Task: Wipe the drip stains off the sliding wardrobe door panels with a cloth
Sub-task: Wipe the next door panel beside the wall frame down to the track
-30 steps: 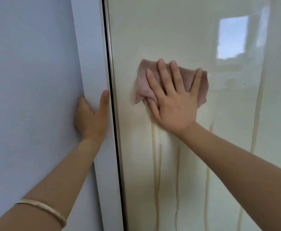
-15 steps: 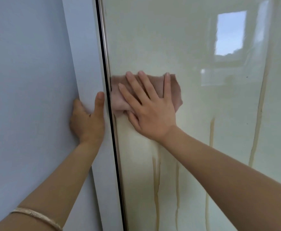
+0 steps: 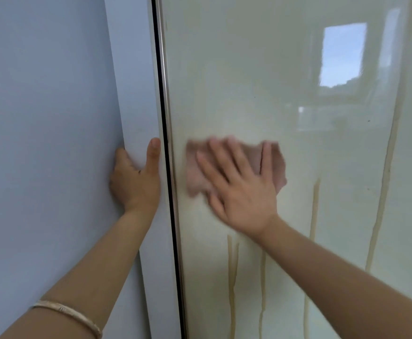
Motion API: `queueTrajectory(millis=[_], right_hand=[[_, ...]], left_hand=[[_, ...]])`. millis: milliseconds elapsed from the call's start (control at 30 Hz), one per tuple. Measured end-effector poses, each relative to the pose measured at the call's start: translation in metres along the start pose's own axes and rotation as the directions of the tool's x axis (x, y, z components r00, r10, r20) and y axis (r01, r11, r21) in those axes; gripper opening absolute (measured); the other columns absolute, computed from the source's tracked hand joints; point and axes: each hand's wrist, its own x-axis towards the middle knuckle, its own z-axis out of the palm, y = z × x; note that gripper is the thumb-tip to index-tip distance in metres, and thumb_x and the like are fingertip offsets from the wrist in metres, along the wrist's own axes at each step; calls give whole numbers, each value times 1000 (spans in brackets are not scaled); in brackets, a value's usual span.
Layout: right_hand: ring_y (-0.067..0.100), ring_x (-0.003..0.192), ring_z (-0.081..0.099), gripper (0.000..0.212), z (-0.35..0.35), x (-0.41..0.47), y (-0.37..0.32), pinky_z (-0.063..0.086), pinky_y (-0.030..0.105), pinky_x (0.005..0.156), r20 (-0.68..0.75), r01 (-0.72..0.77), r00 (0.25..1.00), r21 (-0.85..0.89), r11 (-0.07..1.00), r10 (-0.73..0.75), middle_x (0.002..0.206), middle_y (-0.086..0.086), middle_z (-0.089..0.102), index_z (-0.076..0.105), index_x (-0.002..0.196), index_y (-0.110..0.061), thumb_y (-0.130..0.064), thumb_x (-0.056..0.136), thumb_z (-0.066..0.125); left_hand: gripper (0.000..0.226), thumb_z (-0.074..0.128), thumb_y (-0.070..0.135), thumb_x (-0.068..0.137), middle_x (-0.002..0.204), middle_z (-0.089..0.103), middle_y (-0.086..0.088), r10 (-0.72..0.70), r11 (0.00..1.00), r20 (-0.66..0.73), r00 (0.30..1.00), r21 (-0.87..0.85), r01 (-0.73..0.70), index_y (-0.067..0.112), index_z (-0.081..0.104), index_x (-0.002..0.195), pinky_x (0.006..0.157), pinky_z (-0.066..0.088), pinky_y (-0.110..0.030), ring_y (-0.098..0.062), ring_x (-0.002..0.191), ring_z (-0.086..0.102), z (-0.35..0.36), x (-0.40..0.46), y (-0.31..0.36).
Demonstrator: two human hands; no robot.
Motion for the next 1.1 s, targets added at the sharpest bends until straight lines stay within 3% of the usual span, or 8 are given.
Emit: queueTrajectory(millis=[67,167,233,333,433,667,900,1100], right_hand=[[24,122,55,56,4,-58,-19,33,55,92,165,152,974,20,988,-153,139,-1,55,49,142,-27,-44,89,43],[21,140,33,58,-3,-82,-8,15,64,107,171,326,931,7,945,-323,155,1,32,39,147,-24,-42,91,39],[22,144,24,58,-12,-46,15,1,65,110,53,260,965,-56,964,-257,156,3,29,41,147,-22,-44,93,37],[27,141,27,57,-22,23,47,2,66,109,-100,-13,995,-111,994,2,153,9,36,45,145,-20,-45,95,38],[29,143,24,58,-17,15,41,1,69,109,-122,-118,987,-110,987,105,155,10,32,41,147,-19,-47,97,35],[20,149,7,52,-9,-111,18,-4,67,110,133,183,977,-113,977,-168,159,2,15,33,146,-25,-45,101,18],[31,142,26,58,-26,-6,69,6,72,105,-167,-195,971,-156,968,169,153,13,34,38,148,-18,-48,99,28],[22,150,0,59,-13,-165,18,2,78,101,155,-1,988,-138,990,23,163,2,-1,11,155,-24,-49,102,15]], left_hand=[[75,38,79,63,84,55,5,0,1000,-5,1000,1,0,9,49,87,67,40,-30,-18,77,52,0,0,0],[70,38,79,63,85,55,4,4,1000,-6,1000,-8,-4,13,47,86,63,35,-28,-18,77,52,-1,-1,0],[70,36,78,64,84,54,3,3,1000,-1,1000,8,-3,13,45,85,61,30,-27,-18,75,49,0,-1,1],[64,47,74,75,79,48,3,10,1000,-8,1000,25,-10,10,40,82,58,23,-24,-15,70,42,-1,-2,1],[59,52,66,81,69,42,10,11,1000,-3,1000,10,-11,9,38,81,56,21,-24,-12,61,37,0,-4,1],[72,35,79,62,66,43,9,21,999,-32,999,27,-20,9,40,80,57,22,-26,-17,66,41,-1,-1,2],[70,36,78,65,76,50,4,31,999,-25,999,26,-31,11,41,82,60,28,-26,-17,70,45,1,-1,-1],[80,34,81,64,66,41,12,10,998,-32,999,62,-8,4,46,86,66,38,-35,-19,70,46,2,1,-2]])
